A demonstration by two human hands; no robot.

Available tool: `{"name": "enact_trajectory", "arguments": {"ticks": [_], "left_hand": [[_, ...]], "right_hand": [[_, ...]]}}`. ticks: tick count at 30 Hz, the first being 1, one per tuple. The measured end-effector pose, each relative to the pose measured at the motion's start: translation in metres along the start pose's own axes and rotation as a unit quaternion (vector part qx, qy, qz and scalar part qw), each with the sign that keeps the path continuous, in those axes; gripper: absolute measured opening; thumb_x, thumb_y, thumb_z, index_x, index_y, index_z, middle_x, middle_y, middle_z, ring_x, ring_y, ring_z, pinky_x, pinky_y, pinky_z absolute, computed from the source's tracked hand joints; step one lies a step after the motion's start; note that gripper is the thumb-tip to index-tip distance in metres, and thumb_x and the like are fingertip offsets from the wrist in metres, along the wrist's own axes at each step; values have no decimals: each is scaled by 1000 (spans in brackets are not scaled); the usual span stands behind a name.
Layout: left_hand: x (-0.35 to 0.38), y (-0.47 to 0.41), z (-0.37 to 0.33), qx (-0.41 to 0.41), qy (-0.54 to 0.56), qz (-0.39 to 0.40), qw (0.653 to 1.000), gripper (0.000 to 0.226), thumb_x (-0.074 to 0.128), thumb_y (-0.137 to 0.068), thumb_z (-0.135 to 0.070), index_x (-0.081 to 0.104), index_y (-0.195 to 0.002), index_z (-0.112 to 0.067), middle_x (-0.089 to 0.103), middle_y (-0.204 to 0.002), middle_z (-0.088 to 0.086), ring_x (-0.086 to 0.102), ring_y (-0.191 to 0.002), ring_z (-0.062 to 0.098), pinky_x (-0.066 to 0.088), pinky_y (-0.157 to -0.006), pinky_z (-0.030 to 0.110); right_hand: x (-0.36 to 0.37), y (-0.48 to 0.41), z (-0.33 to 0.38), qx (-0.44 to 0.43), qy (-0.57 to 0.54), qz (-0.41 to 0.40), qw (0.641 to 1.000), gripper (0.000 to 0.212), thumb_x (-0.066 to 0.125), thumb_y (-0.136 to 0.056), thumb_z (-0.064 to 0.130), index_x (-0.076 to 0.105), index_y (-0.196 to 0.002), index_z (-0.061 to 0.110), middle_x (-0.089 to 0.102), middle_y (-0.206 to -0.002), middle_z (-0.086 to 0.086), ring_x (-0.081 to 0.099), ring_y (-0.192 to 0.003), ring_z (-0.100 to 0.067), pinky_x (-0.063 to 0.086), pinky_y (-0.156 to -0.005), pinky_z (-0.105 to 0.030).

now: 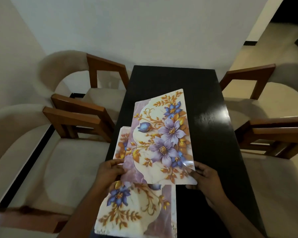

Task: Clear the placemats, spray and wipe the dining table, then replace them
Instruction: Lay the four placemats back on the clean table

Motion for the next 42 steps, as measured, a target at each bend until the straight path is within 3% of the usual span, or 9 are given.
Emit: {"name": "enact_trajectory", "arguments": {"ticks": [3, 6, 15, 21, 23, 27, 32, 35, 42], "left_hand": [[13, -39, -36, 36, -3, -21, 999, 35, 72, -82, 18, 76, -109, -5, 81, -90, 16, 78, -92, 36, 64, -89, 52], [25, -83, -70, 58, -7, -30, 998, 35, 70, -86, 13, 75, -117, -3, 80, -102, 16, 78, -98, 34, 61, -94, 54], [30, -224, -144, 2, 93, -13, 996, 23, 69, -95, 5, 77, -112, -7, 81, -107, 15, 80, -96, 32, 64, -89, 49], [32, -308, -168, -42, 141, -26, 989, 21, 75, -90, 4, 76, -111, 0, 80, -107, 18, 79, -99, 34, 64, -90, 48], [35, -330, -172, -56, 128, -12, 990, 25, 73, -91, 4, 75, -115, 0, 77, -116, 19, 75, -107, 34, 62, -95, 48], [44, -368, -178, -38, 70, -34, 996, 26, 71, -92, 4, 75, -114, -9, 72, -119, 13, 70, -111, 30, 62, -90, 40], [54, -384, -170, -18, 42, -81, 996, 19, 72, -93, -3, 76, -108, -14, 74, -113, 10, 72, -102, 26, 61, -92, 40], [53, -381, -166, -11, 40, -91, 995, 18, 74, -92, -5, 77, -107, -16, 75, -111, 10, 73, -102, 27, 61, -94, 43], [52, -374, -169, 15, -8, -112, 994, 16, 73, -93, -2, 76, -107, -9, 74, -101, 10, 69, -83, 19, 54, -66, 27]], "right_hand": [[8, -47, 27, 1, -14, 5, 1000, 20, 69, -98, 7, 76, -115, 15, 81, -106, -7, 79, -96, -32, 67, -71, -46], [19, -99, 55, 6, -4, 27, 1000, 19, 65, -101, 7, 75, -114, 17, 81, -105, -4, 79, -96, -26, 67, -72, -44], [70, -243, 103, 12, 3, 4, 1000, 14, 65, -101, 5, 73, -113, 7, 77, -109, -12, 79, -92, -28, 67, -69, -39], [109, -332, 111, 51, -22, -19, 998, 17, 66, -100, 4, 70, -117, 3, 73, -118, -17, 76, -100, -34, 66, -81, -49], [117, -360, 109, 66, -28, -34, 997, 26, 69, -98, 3, 68, -124, 1, 70, -123, -18, 74, -103, -36, 66, -79, -48], [125, -400, 103, 81, -19, -75, 994, 30, 71, -97, 4, 67, -126, 4, 68, -123, -15, 74, -102, -34, 67, -75, -44], [122, -417, 107, -12, 155, -132, 979, 20, 78, -94, 21, 75, -112, 13, 75, -107, -4, 75, -87, -18, 66, -69, -36], [121, -413, 101, -57, 234, -156, 958, 11, 79, -93, 28, 75, -97, 18, 77, -91, 2, 76, -71, -15, 66, -71, -39], [123, -408, 96, -84, 288, -172, 938, 16, 79, -92, 30, 68, -85, 22, 73, -80, 3, 74, -69, -18, 65, -71, -43]]}}
Point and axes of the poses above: each hand's wrist, its own y-axis away from the middle knuckle, its own x-axis out of the palm, z = x × y, the point moved 1 cm from there along -y, towards the middle knuckle
